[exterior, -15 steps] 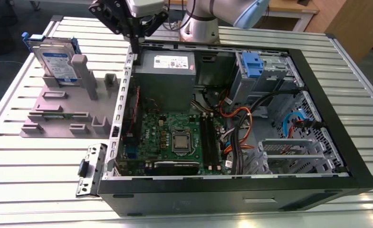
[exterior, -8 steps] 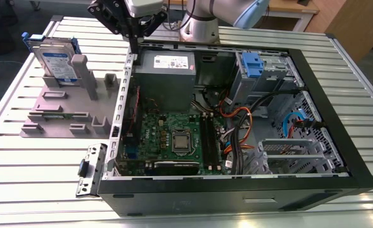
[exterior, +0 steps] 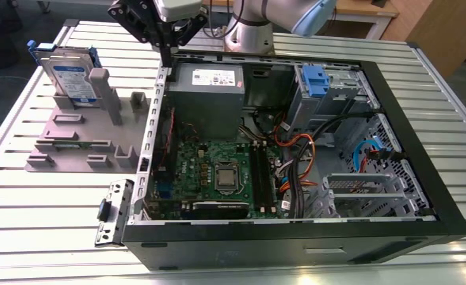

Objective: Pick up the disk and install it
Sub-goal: 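Reach for the disk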

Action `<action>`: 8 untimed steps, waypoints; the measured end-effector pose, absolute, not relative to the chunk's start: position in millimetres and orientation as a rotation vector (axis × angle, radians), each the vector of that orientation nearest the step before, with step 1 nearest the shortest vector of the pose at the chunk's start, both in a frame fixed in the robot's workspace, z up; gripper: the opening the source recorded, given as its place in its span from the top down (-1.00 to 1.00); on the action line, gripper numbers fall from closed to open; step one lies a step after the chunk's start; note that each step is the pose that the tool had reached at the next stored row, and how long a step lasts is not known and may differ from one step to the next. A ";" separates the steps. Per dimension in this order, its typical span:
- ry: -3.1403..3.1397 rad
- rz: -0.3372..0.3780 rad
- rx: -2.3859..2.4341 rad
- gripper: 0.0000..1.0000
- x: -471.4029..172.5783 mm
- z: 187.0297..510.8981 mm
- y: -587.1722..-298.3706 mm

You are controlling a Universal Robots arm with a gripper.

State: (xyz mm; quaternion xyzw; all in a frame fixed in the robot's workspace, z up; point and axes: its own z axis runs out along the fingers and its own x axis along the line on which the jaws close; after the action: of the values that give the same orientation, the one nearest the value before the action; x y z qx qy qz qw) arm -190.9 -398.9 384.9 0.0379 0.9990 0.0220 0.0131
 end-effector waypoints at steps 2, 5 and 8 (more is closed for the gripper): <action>3.112 0.069 0.118 0.80 -191.3 384.8 -398.9; 3.112 0.069 0.118 0.80 -192.1 384.7 -398.9; 3.113 0.069 0.118 0.80 -192.8 384.6 -398.9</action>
State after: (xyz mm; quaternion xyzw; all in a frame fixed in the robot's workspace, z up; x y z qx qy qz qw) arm -192.8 -398.9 384.6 0.0379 0.9990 0.0220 0.0130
